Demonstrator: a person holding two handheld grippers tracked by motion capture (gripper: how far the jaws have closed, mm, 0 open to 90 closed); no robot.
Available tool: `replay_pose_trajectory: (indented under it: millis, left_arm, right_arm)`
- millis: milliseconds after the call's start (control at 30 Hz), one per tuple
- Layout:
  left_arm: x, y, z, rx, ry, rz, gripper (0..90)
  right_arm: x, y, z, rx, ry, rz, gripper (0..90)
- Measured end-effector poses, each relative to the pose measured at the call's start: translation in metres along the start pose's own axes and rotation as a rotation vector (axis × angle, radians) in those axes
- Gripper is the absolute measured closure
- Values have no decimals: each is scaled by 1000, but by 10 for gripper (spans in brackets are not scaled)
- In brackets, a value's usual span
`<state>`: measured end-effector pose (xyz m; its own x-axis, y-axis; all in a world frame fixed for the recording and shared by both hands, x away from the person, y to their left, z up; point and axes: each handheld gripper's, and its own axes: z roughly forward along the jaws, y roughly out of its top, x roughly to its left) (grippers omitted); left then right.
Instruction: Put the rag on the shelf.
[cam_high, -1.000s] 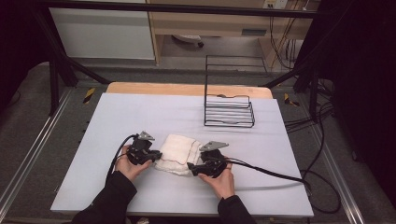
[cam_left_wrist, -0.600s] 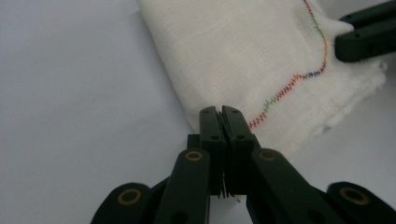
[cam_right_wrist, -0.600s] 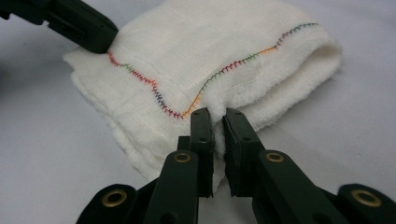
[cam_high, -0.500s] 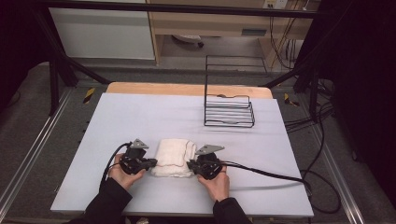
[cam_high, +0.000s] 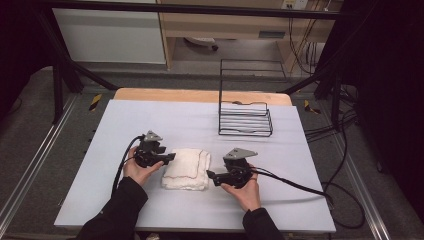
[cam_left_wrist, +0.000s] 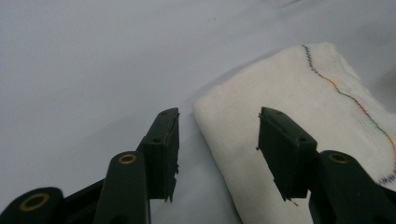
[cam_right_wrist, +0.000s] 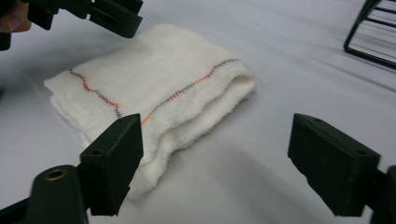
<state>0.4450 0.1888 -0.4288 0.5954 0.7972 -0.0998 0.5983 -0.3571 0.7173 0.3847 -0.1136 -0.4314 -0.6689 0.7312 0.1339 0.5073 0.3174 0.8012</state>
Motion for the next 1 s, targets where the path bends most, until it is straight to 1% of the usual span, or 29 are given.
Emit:
replay_pose_trajectory:
  millis: [100,200,233,267,300,333,400,533,633,700,800,867,1000]
  left_arm:
    - [2,4,11,-1,-3,-18,487]
    - [6,6,21,16,-10,-37,524]
    - [6,6,23,15,-19,-45,540]
    - [6,6,24,14,-29,-56,558]
    - [6,6,25,14,-41,-63,596]
    - [6,5,26,21,-36,-58,616]
    - [6,4,28,23,-50,-64,625]
    - [6,4,28,31,-70,-80,698]
    - [3,3,28,30,-63,-73,742]
    - [1,3,29,24,-52,-61,757]
    - [1,2,29,20,-55,-66,764]
    - [2,0,29,11,-59,-66,764]
    - [2,0,29,11,-57,-58,765]
  right_arm:
    - [-7,-4,-4,3,7,14,130]
    - [-9,-7,-5,12,6,15,112]
    - [-10,-7,-5,20,7,14,101]
    - [-10,-7,-4,23,6,15,96]
    - [-11,-7,-4,26,10,12,95]
    - [-11,-7,-3,25,11,17,90]
    - [-11,-6,-3,29,14,22,87]
    - [-13,-4,-3,24,16,29,80]
    - [-15,0,-3,2,19,43,79]
    - [-17,3,-2,-6,14,44,77]
    - [-17,10,1,-11,10,46,81]
    - [-17,15,6,-23,8,48,82]
    - [-16,28,21,-14,-12,50,105]
